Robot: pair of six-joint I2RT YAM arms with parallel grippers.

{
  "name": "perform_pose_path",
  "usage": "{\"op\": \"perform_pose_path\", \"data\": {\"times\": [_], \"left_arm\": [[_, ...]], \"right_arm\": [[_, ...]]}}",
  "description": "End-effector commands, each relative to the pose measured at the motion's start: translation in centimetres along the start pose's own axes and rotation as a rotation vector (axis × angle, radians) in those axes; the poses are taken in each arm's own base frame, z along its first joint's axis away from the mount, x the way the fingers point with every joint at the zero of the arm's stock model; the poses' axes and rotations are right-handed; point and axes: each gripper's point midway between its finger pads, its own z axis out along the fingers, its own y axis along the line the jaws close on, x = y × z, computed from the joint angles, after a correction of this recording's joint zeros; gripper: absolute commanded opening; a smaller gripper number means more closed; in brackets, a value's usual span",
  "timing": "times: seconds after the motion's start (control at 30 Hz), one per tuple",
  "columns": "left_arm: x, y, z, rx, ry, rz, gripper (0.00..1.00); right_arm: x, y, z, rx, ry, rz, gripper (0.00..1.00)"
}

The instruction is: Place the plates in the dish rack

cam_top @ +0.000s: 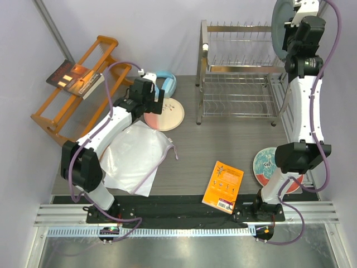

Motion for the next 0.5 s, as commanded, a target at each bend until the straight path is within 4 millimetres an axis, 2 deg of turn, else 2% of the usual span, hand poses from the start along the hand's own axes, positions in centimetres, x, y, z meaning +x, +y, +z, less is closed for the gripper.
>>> {"op": "perform_pose_path", "data": {"times": [0.0,0.2,0.47], "left_arm": [[-1.5,-0.7,0.1,0.03,-0.039,-0.027,0.99],[-1.2,-0.9,0.3,0.037,-0.032,-0.03,0.99],[-0.8,-1.0,0.2,0.044,-0.029,-0.039,1.0]], "right_arm": [[-11.1,-4.9,-6.0,0.139,-0.339,0.085,0.01],[-12.6,-5.7,-7.3,0.163,-0.377,0.09,0.01],[-11.5,-5.8,-7.2,0.177,-0.349,0.087,0.01]]}}
